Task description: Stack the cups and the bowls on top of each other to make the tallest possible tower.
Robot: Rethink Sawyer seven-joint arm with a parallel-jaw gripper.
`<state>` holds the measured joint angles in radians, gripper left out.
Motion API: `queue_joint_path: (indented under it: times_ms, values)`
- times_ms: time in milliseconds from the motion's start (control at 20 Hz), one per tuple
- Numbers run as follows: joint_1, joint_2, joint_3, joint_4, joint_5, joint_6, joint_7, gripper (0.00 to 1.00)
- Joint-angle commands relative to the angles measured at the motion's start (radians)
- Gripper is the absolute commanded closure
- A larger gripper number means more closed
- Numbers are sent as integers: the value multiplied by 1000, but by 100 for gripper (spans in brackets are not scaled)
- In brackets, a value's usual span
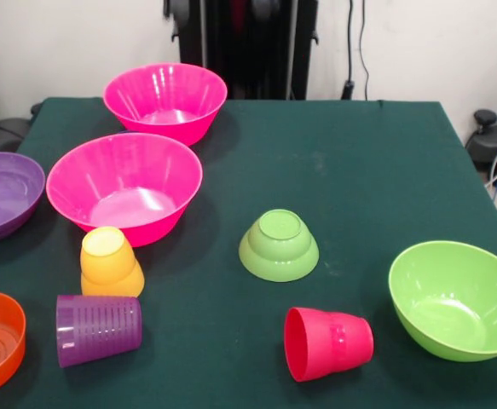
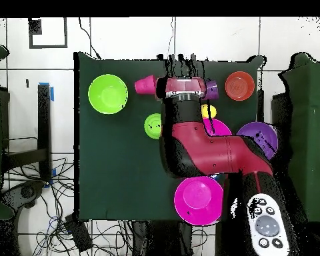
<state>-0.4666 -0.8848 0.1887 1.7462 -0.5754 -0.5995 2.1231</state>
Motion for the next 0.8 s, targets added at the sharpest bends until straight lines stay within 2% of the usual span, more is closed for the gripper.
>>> queue_joint_path:
  times_ms: [50,100,150,250,350,500,650,800]
  values:
    - [-111,110,285,-63,-74,673,-171,0]
    - [-88,144,259,-113,-12,799,-236,0]
    - [-63,160,228,-146,10,834,-234,0]
    - [-9,212,169,-257,50,1023,-262,0]
    - [15,244,144,-320,52,1079,-221,0]
    - [42,303,137,-433,51,1262,-216,0]
    - [28,336,172,-464,56,1351,-216,0]
    - [22,367,196,-506,82,1511,-239,0]
